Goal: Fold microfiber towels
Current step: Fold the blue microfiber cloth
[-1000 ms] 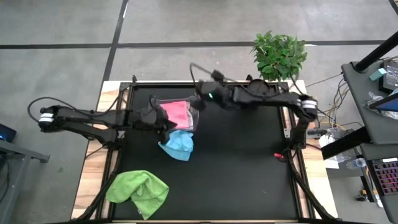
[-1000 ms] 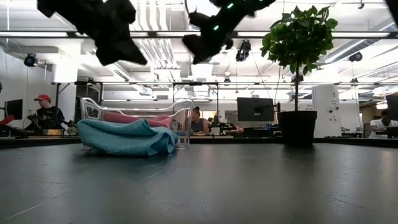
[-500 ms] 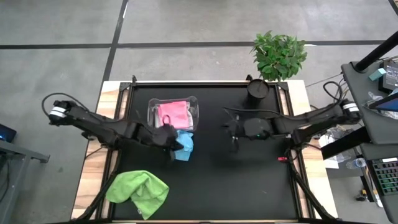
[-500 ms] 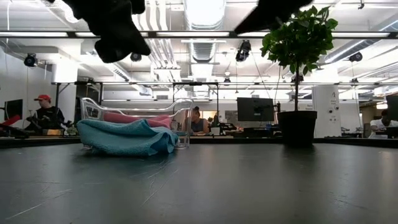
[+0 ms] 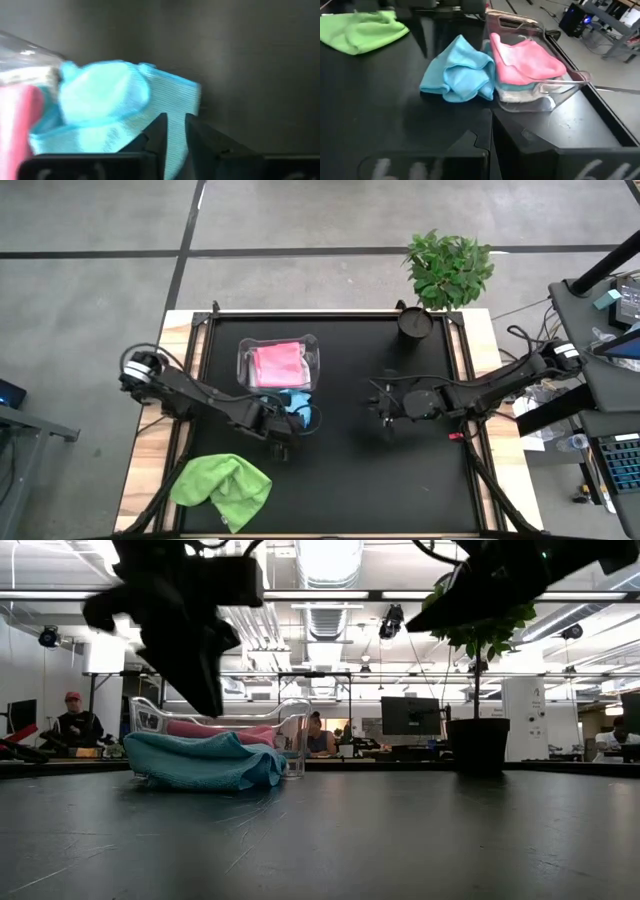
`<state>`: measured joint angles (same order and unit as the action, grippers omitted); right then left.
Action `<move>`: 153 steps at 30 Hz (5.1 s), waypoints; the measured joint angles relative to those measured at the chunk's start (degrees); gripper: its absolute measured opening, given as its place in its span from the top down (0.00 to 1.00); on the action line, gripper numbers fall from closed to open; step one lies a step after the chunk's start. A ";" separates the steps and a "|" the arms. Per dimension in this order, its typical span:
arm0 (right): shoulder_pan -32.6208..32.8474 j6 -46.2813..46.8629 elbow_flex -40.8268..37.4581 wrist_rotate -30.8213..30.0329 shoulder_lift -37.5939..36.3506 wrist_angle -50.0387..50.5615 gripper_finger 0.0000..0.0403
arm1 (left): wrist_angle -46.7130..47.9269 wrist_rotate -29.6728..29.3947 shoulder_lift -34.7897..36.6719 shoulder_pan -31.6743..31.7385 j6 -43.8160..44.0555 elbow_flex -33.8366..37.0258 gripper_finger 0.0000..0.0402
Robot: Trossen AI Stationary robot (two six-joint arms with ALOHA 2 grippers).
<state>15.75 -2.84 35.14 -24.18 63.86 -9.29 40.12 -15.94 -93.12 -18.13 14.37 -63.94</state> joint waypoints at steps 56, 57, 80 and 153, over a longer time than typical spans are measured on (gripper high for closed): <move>0.25 4.61 -9.29 0.86 -0.07 -17.11 0.98 | -34.82 -9.33 10.76 -0.10 -26.68 1.11 1.00; 0.24 5.02 -9.22 1.72 -0.11 -17.98 0.97 | -36.59 -8.54 11.24 0.02 -27.06 1.76 1.00; 3.48 1.52 -1.73 9.81 1.20 -17.49 0.45 | -45.68 -11.79 8.66 1.33 -26.74 2.56 1.00; 27.52 32.44 7.39 22.69 6.51 40.33 0.98 | -47.17 8.21 -19.09 14.49 -20.86 -2.09 0.46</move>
<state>43.27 29.60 42.52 -1.50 70.37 31.04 -7.05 -7.73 -112.21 -3.64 -6.49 -66.04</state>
